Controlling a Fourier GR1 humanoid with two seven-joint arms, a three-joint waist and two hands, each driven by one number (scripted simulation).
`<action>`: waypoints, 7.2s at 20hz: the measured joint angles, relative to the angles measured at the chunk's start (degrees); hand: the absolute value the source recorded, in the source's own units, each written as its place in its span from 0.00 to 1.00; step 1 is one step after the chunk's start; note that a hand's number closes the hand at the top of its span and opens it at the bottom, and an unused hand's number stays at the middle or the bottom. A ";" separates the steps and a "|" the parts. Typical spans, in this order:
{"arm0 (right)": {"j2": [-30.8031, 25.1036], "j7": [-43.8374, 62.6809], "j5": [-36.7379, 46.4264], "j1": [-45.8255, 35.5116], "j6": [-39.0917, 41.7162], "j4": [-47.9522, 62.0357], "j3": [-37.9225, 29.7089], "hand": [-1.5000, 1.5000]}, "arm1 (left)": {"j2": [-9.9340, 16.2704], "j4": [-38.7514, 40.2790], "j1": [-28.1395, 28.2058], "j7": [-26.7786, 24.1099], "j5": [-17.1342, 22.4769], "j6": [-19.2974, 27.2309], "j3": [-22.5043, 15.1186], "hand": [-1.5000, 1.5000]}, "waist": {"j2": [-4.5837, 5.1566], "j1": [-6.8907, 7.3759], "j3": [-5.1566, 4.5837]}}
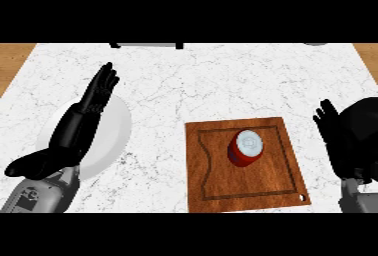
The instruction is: Pick the can from the cutting board and place it in the pot
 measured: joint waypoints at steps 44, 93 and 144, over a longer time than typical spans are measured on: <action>-16.88 -32.51 41.90 -30.48 42.17 2.69 22.19 0.00 | -3.61 5.88 -0.59 8.20 4.10 4.26 13.46 0.50 | -0.04 -0.56 0.52; 8.86 -45.93 76.09 -21.66 27.10 9.29 21.09 1.00 | -7.15 7.66 -2.15 8.72 -0.12 -2.51 20.73 0.50 | -0.90 -0.77 0.07; -1.13 31.85 82.39 -9.94 17.27 -28.86 -27.77 1.00 | -8.59 6.25 0.43 7.62 -1.04 -3.18 21.37 0.50 | -0.08 -1.27 0.56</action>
